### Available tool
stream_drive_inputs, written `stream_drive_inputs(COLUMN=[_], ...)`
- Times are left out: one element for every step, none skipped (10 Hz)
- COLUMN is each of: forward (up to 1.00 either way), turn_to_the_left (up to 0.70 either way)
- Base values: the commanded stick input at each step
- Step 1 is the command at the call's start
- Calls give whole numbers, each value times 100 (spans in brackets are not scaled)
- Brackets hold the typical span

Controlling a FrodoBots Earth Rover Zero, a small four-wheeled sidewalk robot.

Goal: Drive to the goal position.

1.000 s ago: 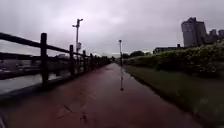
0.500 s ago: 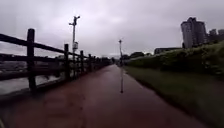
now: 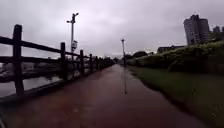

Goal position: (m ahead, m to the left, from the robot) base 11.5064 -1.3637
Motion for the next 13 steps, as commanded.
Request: stream_drive_inputs(forward=[100, 100, 100, 100, 100, 100, 100, 100, 100, 100, 100, 100, 100], turn_to_the_left=[0, 0, 0, 0, 0, 0, 0, 0, 0, 0, 0, 0, 0])
